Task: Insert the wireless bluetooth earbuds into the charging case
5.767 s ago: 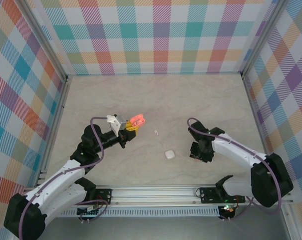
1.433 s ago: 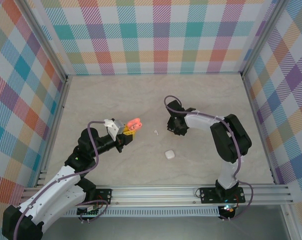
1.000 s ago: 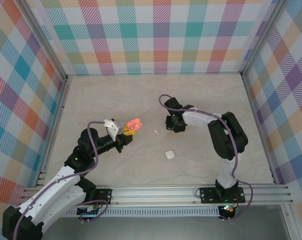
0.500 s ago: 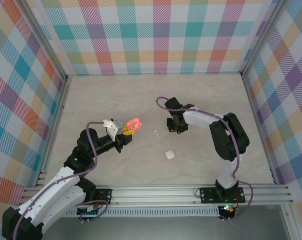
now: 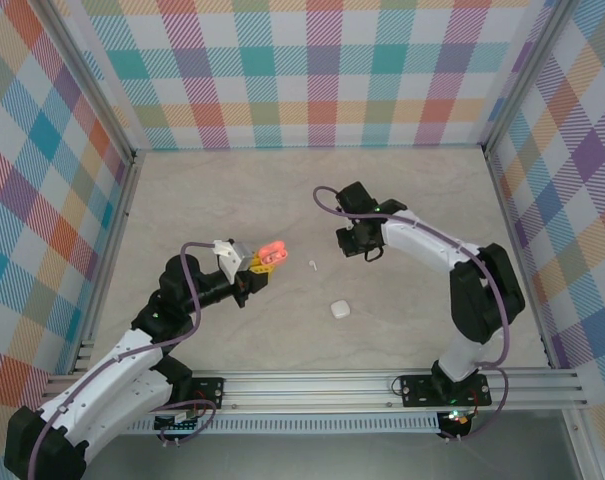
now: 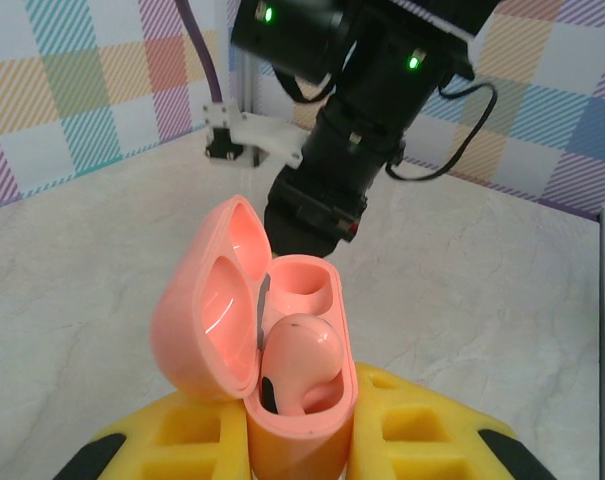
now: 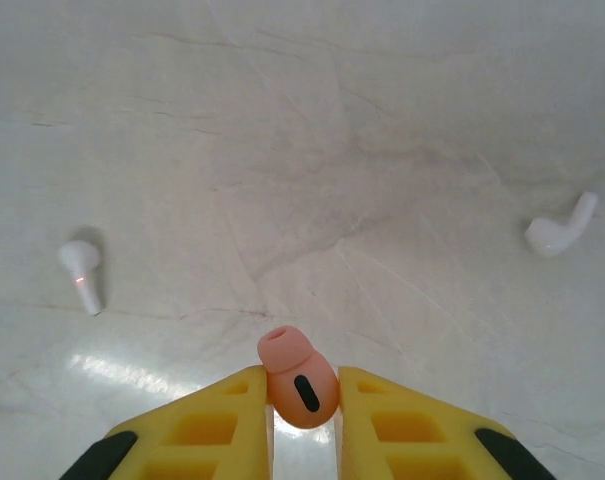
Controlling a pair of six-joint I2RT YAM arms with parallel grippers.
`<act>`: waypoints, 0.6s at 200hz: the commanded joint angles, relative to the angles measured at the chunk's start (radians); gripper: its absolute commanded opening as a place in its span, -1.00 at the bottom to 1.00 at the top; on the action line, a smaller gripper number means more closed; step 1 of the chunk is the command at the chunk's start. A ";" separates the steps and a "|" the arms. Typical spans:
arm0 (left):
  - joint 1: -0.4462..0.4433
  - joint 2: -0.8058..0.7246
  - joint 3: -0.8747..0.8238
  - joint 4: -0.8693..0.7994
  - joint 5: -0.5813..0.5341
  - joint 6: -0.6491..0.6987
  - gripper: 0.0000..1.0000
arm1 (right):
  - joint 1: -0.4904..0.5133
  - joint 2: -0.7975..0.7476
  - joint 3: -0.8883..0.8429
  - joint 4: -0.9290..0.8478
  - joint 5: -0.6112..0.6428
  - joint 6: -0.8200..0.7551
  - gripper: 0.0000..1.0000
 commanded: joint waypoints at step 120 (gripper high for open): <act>-0.019 0.147 0.113 0.019 0.111 0.016 -0.89 | 0.312 -0.262 0.155 -0.093 0.084 -0.389 -0.58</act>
